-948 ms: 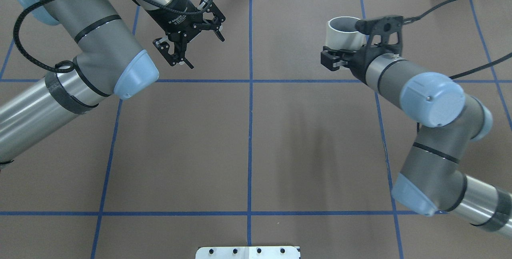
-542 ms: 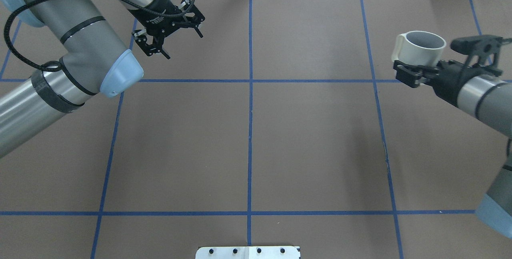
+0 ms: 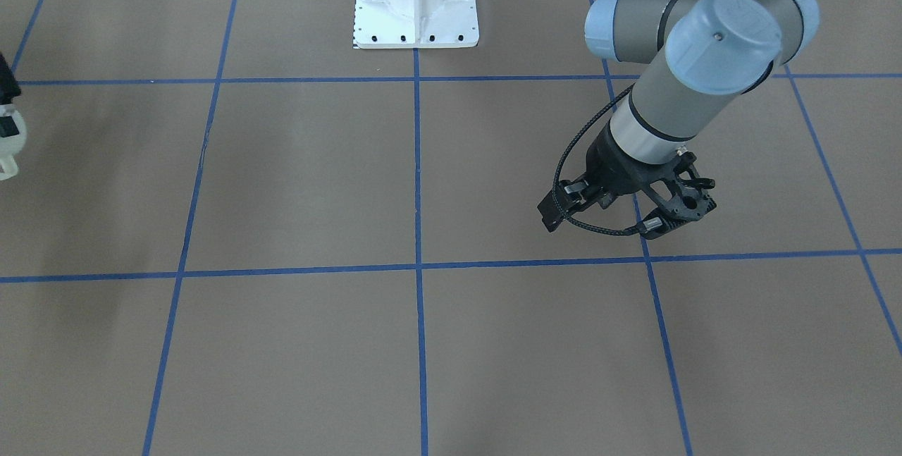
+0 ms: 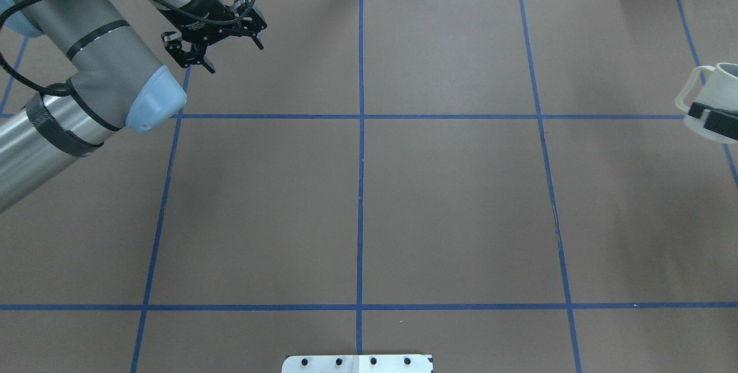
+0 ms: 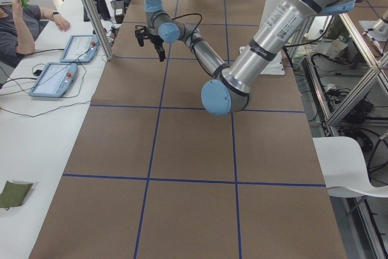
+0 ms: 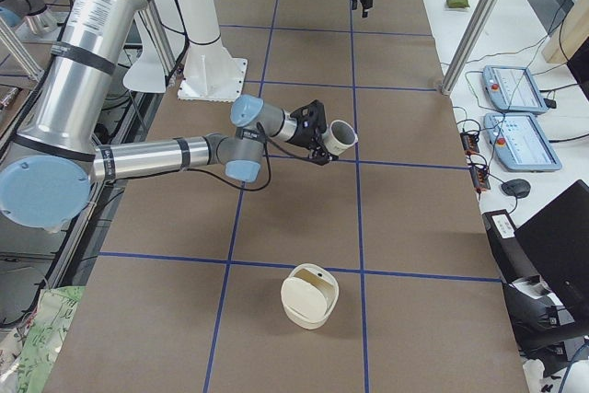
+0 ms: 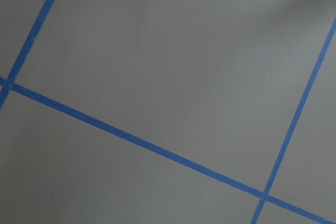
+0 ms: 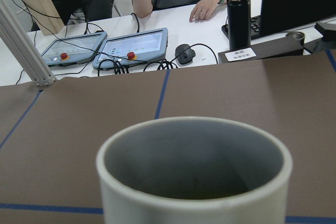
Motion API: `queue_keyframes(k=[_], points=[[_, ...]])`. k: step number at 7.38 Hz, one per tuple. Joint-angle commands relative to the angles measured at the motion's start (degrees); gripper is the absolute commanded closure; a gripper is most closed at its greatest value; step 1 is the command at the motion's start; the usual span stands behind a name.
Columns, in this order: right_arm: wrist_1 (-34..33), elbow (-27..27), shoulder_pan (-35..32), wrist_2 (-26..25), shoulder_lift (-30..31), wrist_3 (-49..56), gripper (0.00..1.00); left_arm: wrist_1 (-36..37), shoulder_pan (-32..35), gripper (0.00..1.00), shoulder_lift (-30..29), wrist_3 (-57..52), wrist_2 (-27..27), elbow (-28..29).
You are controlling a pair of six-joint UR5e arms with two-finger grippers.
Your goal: Left arm hands cup to right arm to dump lemon
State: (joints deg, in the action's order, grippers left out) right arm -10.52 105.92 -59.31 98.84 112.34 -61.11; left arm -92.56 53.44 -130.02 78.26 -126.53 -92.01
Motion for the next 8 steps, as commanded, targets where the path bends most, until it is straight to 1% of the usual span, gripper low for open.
queue_keyframes(k=[1, 2, 3, 5, 6, 8], points=[[9.4, -9.7, -11.0, 10.2, 0.2, -1.0, 0.99, 0.0, 0.1, 0.0, 0.0, -0.2, 0.2, 0.0], [10.0, -9.9, -11.3, 10.3, 0.1, -8.1, 1.0, 0.0, 0.0, 0.0, -0.1, -0.2, 0.3, 0.0], [13.6, -11.2, -11.3, 10.3, -0.5, -15.6, 1.0, 0.0, 0.0, 0.0, -0.3, -0.2, 1.2, 0.0], [27.7, -21.7, -11.8, 10.1, -1.6, -20.4, 1.0, 0.0, 0.0, 0.0, -0.5, -1.4, 1.5, 0.1], [31.7, -24.7, -13.3, 10.3, -2.4, -25.7, 1.0, 0.0, 0.0, 0.0, -0.5, -1.4, 1.5, 0.1], [34.9, -26.4, -15.0, 10.6, -2.4, -32.8, 1.0, 0.0, 0.0, 0.0, -0.6, -1.4, 1.5, 0.0]])
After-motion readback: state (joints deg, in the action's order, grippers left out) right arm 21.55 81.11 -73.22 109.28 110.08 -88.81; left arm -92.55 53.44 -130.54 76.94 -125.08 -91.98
